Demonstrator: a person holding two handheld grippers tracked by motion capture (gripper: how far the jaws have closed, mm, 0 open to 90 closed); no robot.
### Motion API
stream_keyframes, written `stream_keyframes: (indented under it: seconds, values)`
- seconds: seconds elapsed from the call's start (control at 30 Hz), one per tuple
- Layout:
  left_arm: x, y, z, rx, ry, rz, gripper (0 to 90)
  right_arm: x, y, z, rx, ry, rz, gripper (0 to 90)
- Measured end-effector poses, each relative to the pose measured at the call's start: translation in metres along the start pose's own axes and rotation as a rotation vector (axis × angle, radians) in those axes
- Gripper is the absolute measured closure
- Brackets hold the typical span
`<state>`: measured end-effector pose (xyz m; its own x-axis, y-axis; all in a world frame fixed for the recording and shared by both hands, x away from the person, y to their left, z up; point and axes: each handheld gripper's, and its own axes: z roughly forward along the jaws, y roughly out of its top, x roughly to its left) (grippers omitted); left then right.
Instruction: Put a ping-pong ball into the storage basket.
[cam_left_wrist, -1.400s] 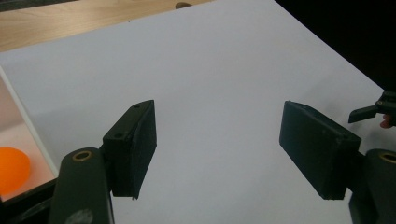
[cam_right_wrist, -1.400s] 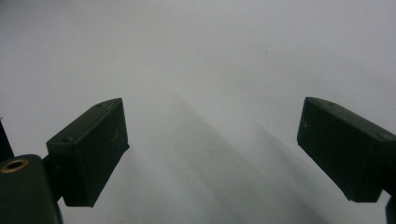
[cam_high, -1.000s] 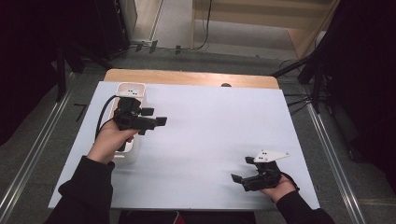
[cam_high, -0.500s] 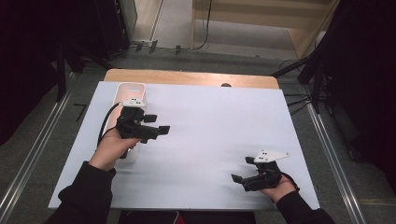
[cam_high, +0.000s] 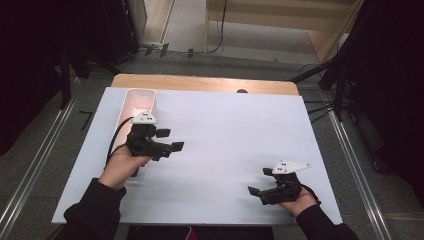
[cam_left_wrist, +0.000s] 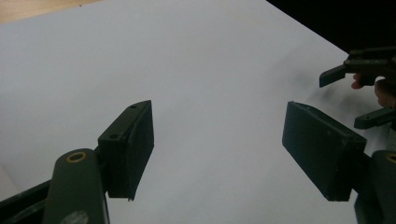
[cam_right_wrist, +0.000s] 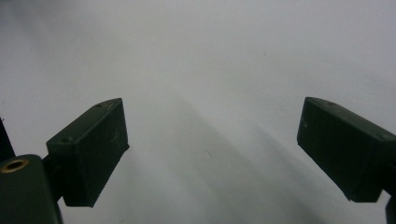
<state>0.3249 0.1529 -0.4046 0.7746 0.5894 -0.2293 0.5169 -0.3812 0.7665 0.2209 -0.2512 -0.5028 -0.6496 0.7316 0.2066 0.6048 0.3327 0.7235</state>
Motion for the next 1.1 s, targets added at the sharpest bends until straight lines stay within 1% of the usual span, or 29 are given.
stream_keyframes:
  seconds: [0.2,0.3,0.4,0.47,0.57,0.67,0.7,0.73,0.83,0.87,1.0,1.1]
  values:
    - [-0.002,-0.01,-0.002,0.004,-0.012,0.006,25.5,0.0,0.0,0.0,0.004,0.0,-0.006,7.4]
    - [-0.004,-0.016,-0.003,0.011,-0.012,0.001,25.5,0.0,0.0,0.0,0.004,0.0,-0.006,7.3]
    - [-0.006,-0.021,-0.003,0.015,-0.014,0.015,25.5,0.0,0.0,0.0,0.002,-0.001,-0.007,7.3]
    - [-0.007,-0.023,-0.003,0.017,-0.032,0.025,25.5,0.0,0.0,0.0,0.005,0.0,-0.007,7.3]
    - [-0.01,-0.026,-0.001,0.028,-0.037,0.042,25.5,0.001,0.0,0.001,0.011,0.001,0.0,7.3]
    - [-0.013,-0.03,-0.001,0.029,-0.038,0.058,25.5,0.0,0.0,0.001,0.009,0.001,-0.005,7.3]
    - [-0.014,-0.031,-0.001,0.023,-0.031,0.062,25.5,0.0,0.0,0.001,0.005,-0.002,-0.008,7.3]
    - [-0.014,-0.031,-0.001,0.02,-0.031,0.064,25.5,0.0,0.0,0.001,0.006,-0.001,-0.004,7.3]
    - [-0.015,-0.034,-0.002,0.007,-0.05,0.062,25.5,0.0,0.0,0.001,0.011,0.0,-0.004,7.3]
    - [-0.015,-0.035,-0.003,0.01,-0.056,0.068,25.5,0.0,0.0,0.001,0.014,0.001,0.002,7.3]
    - [-0.016,-0.041,-0.001,0.02,-0.053,0.077,25.5,0.001,0.0,0.001,0.015,0.002,0.002,7.4]
    - [-0.017,-0.044,-0.001,0.026,-0.06,0.083,25.5,0.0,0.0,0.001,0.016,0.002,-0.001,7.3]
